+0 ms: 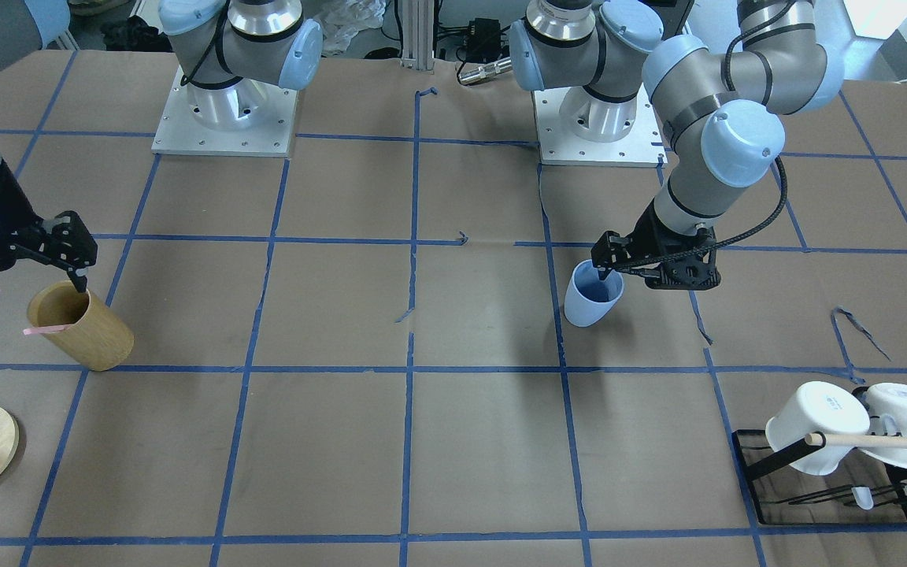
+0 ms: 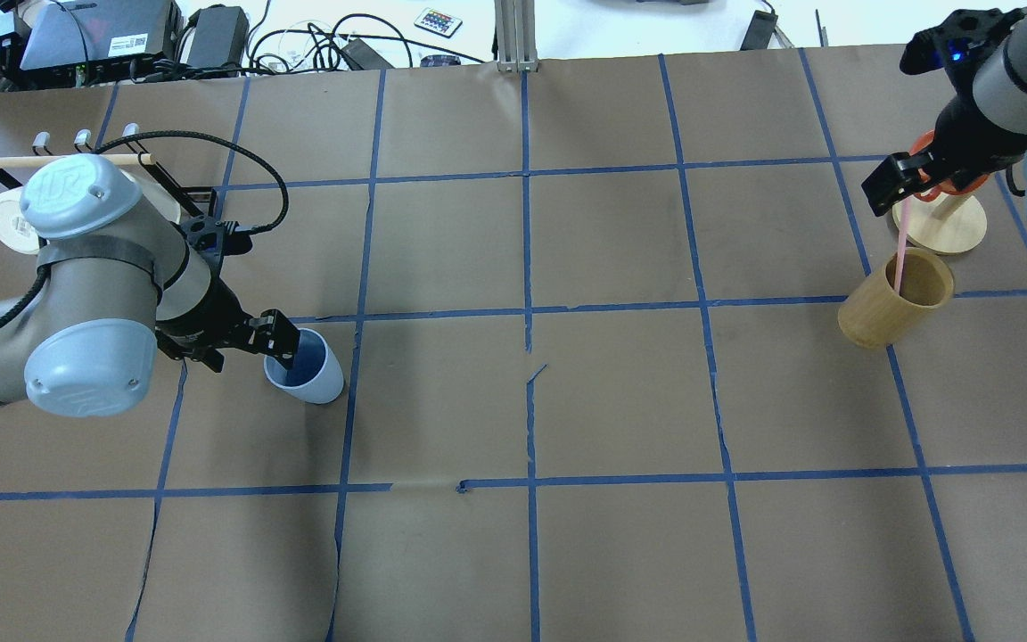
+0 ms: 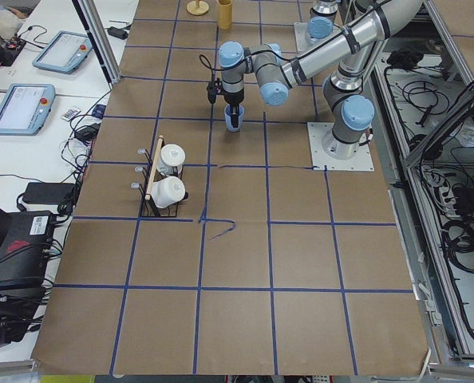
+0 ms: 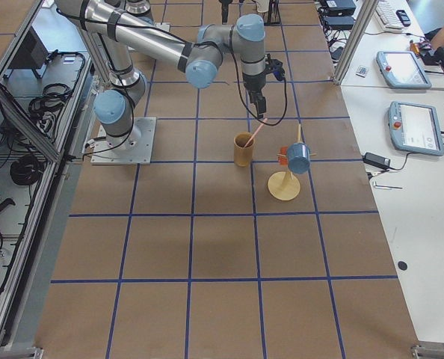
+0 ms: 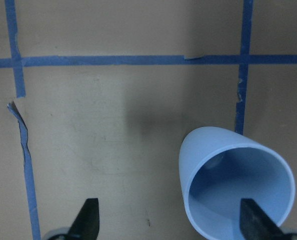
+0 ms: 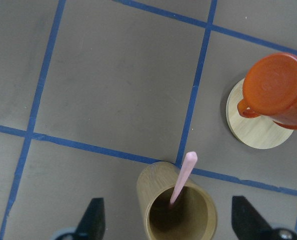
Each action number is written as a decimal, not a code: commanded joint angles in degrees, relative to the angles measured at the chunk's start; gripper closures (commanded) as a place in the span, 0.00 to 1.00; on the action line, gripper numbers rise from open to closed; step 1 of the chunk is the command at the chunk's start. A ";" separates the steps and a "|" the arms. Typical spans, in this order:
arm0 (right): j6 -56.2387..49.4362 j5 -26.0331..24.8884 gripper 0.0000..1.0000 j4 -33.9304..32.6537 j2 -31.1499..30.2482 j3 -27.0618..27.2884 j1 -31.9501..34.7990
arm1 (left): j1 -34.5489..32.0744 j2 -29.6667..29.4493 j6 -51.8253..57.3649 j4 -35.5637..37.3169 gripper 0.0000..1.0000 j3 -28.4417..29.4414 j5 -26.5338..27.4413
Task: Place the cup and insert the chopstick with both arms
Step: 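Grasp the light-blue plastic cup with the left gripper, then carry the blue cup to table center with left gripper while right holds stick, then set the blue cup down upright, open the left gripper and withdraw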
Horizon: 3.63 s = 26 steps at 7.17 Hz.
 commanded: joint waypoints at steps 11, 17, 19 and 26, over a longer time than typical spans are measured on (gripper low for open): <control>-4.91 0.32 0.72 -9.94 4.45 2.26 -1.54 | -24.32 -11.88 -36.02 5.23 1.00 16.50 -2.36; -4.74 2.25 1.00 -6.52 1.48 1.12 -1.45 | -30.32 -19.82 -40.19 5.76 1.00 21.18 -2.26; -4.74 3.30 1.00 -5.10 -1.95 1.03 -1.45 | -30.32 -20.43 -40.19 5.76 1.00 21.18 -3.49; 0.23 8.47 1.00 7.54 -5.04 -15.03 1.08 | -19.90 -8.95 -20.33 -5.29 0.00 27.94 -2.44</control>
